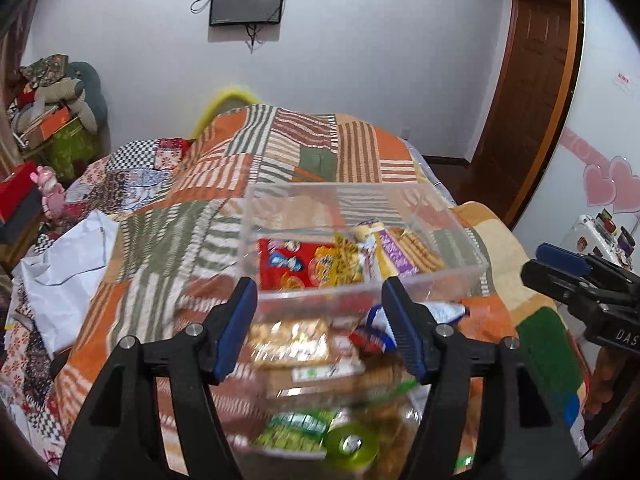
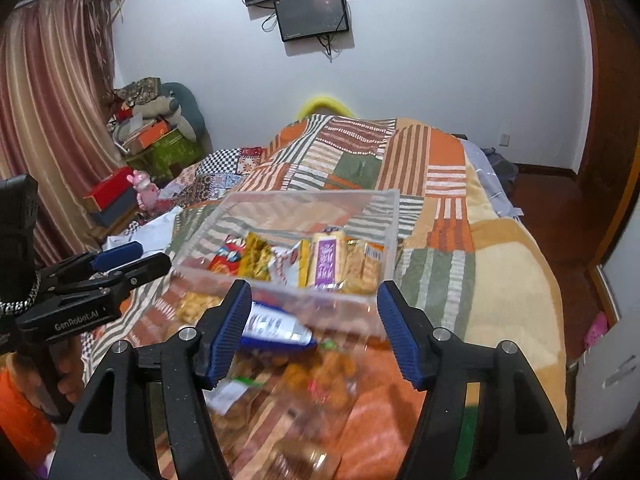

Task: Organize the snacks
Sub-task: 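Grasp the clear bag with green strip with the left tool while the right tool grasps the bread loaf block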

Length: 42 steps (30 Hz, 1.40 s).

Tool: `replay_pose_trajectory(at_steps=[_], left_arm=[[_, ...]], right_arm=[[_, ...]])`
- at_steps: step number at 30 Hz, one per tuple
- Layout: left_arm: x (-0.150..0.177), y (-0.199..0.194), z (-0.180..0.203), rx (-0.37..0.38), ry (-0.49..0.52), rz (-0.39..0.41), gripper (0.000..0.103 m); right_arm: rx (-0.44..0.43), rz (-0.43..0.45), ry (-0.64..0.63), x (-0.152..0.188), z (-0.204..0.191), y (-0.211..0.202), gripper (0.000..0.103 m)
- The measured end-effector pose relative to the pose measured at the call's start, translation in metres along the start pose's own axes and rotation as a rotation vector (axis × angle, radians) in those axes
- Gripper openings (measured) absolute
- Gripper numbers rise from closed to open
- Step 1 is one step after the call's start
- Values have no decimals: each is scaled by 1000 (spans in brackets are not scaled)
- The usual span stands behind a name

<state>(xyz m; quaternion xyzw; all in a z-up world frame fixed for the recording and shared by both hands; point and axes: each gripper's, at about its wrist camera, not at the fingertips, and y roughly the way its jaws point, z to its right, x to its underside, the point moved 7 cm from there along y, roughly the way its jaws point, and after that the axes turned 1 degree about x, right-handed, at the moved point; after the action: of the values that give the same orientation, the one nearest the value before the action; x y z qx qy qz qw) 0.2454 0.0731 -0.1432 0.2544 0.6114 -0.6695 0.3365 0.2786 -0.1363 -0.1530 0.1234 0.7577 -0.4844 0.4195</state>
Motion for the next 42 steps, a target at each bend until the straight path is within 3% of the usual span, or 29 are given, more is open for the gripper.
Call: replay_pose_trajectory(at_steps=[11, 25, 28, 34, 37, 42], left_arm=[[52, -38, 7, -28, 56, -25, 85], [95, -18, 54, 73, 82, -122, 86], [101, -10, 62, 85, 96, -147, 86], [110, 9, 80, 101, 120, -177, 84], [113, 20, 86, 102, 134, -189, 74], [118, 33, 94, 76, 167, -186, 72]], right_arm=[[15, -69, -5, 55, -9, -7, 63], [-16, -220, 23, 115, -14, 10, 62], [-30, -226, 26, 121, -13, 8, 50], [7, -181, 24, 117, 1, -3, 36], [5, -167, 42, 117, 8, -6, 36], [-2, -158, 46, 118, 11, -7, 36]])
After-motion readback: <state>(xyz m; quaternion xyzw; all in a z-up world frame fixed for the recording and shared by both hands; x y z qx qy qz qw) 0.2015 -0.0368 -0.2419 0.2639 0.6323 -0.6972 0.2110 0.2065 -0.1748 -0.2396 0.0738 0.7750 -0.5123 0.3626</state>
